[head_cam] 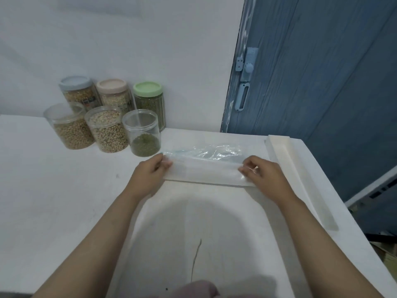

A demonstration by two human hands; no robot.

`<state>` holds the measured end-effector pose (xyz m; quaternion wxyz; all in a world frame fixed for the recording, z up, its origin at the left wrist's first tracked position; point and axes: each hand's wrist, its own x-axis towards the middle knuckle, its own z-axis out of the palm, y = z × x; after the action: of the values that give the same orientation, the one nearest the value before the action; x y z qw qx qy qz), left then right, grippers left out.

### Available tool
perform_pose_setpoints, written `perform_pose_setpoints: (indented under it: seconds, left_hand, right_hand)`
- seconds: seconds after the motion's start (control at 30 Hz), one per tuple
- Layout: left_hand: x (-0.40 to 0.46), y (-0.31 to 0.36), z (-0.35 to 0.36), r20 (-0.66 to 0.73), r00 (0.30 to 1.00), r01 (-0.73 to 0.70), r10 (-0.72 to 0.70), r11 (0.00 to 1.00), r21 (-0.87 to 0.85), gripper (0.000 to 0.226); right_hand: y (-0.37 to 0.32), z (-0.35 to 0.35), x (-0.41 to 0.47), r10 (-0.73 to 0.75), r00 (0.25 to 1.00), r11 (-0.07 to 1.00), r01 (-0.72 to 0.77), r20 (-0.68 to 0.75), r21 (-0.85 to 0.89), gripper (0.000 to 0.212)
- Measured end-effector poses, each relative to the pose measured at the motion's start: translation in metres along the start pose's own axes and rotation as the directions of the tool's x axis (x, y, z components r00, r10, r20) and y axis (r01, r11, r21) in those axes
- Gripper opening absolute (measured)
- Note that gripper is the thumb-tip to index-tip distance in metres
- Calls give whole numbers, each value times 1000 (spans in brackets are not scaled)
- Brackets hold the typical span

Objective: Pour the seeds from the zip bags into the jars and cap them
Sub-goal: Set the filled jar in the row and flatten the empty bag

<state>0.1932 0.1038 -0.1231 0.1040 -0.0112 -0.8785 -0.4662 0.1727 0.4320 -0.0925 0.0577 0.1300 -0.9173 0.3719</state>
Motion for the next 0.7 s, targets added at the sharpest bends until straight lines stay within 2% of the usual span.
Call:
perform_pose_setpoints:
  seconds: [0.07,0.13,0.2,0.27,0.33,0.4,0.47,0.5,0.53,0.6,0.67,0.7]
  left_hand:
    - [4,2,6,-89,995,46,-43,998,32,31]
    - [9,0,11,-192,974,134,-122,990,51,36]
    - [16,-5,14,-241,954,197,-178,979,54,38]
    - [21,-8,16,-273,943,225,-191,969,102,37]
    - [25,-9,19,-308,933,245,-186,955,165,36]
    - [28,-5,23,-339,925,263,-172,933,244,28]
    - [28,1,28,-369,922,275,-114,865,420,19]
    - [29,2,30,-384,921,271,-66,817,509,20]
    - [30,3,32,-389,921,263,-21,769,583,31]
    - [34,7,33,-330,935,111,130,776,621,48]
    - [43,13,39,-163,938,-148,306,779,610,36]
    - [48,17,43,-71,939,-229,338,763,605,32]
  right_hand:
    - [-10,-9,8,6,1000,1000,-6,14,4,15]
    - [-16,-16,17,12,995,1000,-13,97,6,24]
    - [-18,-18,26,27,982,998,-37,188,53,40]
    - [-15,-14,35,46,975,986,-79,218,146,47]
    - [-9,-6,45,84,975,972,-125,206,198,46]
    - [-3,3,54,117,974,973,-151,193,173,45]
    - [2,11,60,136,975,980,-158,176,119,42]
    - [5,15,62,142,977,982,-159,158,102,40]
    - [7,19,64,146,980,983,-160,138,95,37]
    - [13,25,66,156,981,983,-166,117,83,31]
    - [17,28,66,156,980,984,-165,122,69,29]
    - [17,28,65,150,980,985,-159,129,63,29]
